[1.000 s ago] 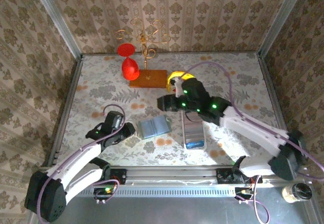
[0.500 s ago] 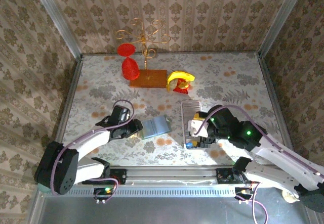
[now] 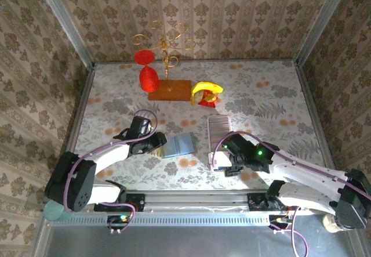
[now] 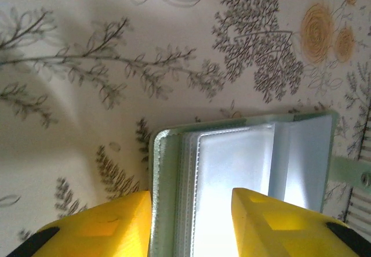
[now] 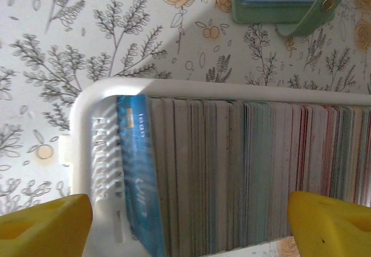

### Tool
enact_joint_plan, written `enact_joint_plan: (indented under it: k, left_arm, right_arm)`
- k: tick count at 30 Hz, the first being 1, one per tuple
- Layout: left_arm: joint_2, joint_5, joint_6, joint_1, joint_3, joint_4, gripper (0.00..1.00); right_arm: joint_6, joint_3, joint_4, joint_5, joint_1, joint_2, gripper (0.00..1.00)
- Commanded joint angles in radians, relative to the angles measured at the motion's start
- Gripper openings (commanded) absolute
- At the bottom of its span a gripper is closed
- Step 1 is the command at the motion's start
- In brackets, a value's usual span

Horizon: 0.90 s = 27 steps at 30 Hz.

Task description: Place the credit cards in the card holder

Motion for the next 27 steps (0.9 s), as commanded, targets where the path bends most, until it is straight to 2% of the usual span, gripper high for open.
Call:
enact_joint_plan:
  k: [1,7,14,23,24,27]
  left_arm:
    - [0.049,0.027,0.015,0.007,0.039,0.053,0.39]
    - [0.077,0.034,0.011,0.007,0.061,0.065,0.37]
    - [0.009,0.004,0.036,0.006,0.056,-0.009,0.37]
    - [-0.103,-0.020,0.037,0.006,0.001,-0.072,0.37]
    - [-0.111,-0.020,0.035,0.006,-0.004,-0.076,0.37]
    - [-0.131,-0.017,0.031,0.006,-0.019,-0.085,0.36]
  right_arm:
    - [-0.050,-0.004,0.049,0.051,0.006,0.037,0.86]
    - [-0.089,-0.008,0.092,0.064,0.006,0.086,0.85]
    - [-0.120,0.002,0.090,0.094,0.006,0.143,0.74]
    - [-0.157,0.013,0.058,0.070,0.008,0.158,0.77]
    - [-0.159,0.016,0.059,0.074,0.008,0.166,0.75]
    - [-0.159,0.023,0.029,0.090,0.007,0.183,0.61]
